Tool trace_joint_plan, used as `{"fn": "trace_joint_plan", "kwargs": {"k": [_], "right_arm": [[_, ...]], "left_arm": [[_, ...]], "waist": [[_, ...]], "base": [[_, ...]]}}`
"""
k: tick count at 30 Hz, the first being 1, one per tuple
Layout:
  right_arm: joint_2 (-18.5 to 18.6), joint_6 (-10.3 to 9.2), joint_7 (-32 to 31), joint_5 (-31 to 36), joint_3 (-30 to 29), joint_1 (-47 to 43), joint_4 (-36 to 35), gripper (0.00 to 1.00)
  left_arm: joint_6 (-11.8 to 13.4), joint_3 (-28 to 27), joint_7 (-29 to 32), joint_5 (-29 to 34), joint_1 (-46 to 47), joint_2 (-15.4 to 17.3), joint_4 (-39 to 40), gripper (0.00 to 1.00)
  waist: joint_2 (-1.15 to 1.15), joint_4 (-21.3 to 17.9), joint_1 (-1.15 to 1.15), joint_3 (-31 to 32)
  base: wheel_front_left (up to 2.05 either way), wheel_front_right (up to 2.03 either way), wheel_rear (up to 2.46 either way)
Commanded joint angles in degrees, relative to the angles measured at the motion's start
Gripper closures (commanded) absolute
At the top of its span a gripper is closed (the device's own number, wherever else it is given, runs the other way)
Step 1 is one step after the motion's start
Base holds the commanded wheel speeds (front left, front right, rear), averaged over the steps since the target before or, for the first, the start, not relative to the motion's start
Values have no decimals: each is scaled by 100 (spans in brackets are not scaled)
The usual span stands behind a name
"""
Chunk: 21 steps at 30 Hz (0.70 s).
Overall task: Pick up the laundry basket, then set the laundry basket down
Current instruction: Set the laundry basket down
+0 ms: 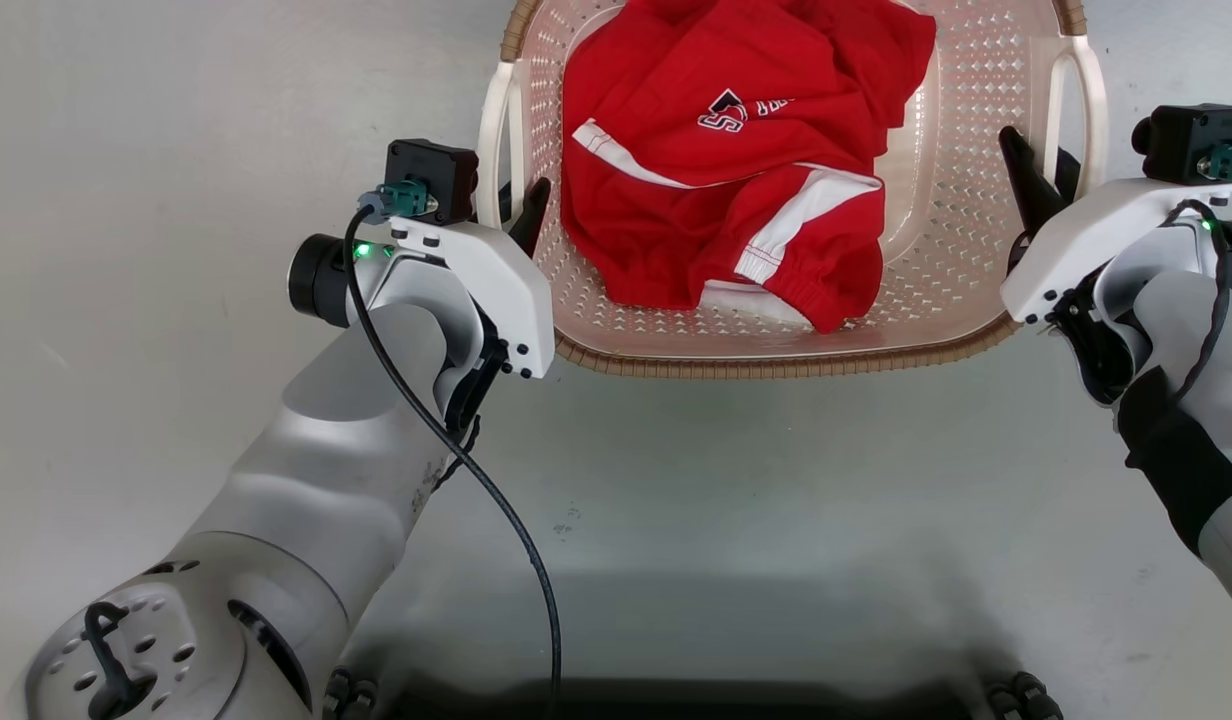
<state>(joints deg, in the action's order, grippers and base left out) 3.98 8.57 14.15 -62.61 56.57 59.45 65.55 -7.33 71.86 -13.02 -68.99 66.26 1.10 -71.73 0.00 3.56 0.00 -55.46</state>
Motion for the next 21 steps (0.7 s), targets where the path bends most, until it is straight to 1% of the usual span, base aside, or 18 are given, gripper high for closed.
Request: {"fn": "trace_joint_plan", "kwargs": {"k": [1, 10, 11, 12, 17, 21], "right_arm": [[666, -109, 85, 124, -117, -382, 224, 100], [679, -109, 85, 545, -624, -532, -2, 100], [678, -109, 85, 565, -683, -549, -64, 75], [680, -109, 85, 597, -724, -567, -150, 0], [693, -109, 85, 606, -665, -726, -611, 0], [767, -109, 85, 487, -443, -828, -1007, 0]], "left_arm": [[-11, -32, -91, 100, 11, 555, -220, 100], [-14, -61, -131, 77, -3, 548, -222, 100], [-14, -66, -129, 69, 0, 546, -222, 54], [-14, -94, -138, 48, 15, 539, -222, 0], [-14, -132, -167, 41, 58, 489, -201, 0], [-15, -127, -183, 69, 53, 460, -176, 0]], "waist": [[0, -11, 0, -27], [0, 10, 0, -101], [0, 13, 0, -110], [0, 15, 0, -124], [0, 33, 0, -163], [0, 33, 0, -164]], "base": [[0, 0, 0], [0, 0, 0], [0, 0, 0], [0, 0, 0], [0, 0, 0], [0, 0, 0]]}}
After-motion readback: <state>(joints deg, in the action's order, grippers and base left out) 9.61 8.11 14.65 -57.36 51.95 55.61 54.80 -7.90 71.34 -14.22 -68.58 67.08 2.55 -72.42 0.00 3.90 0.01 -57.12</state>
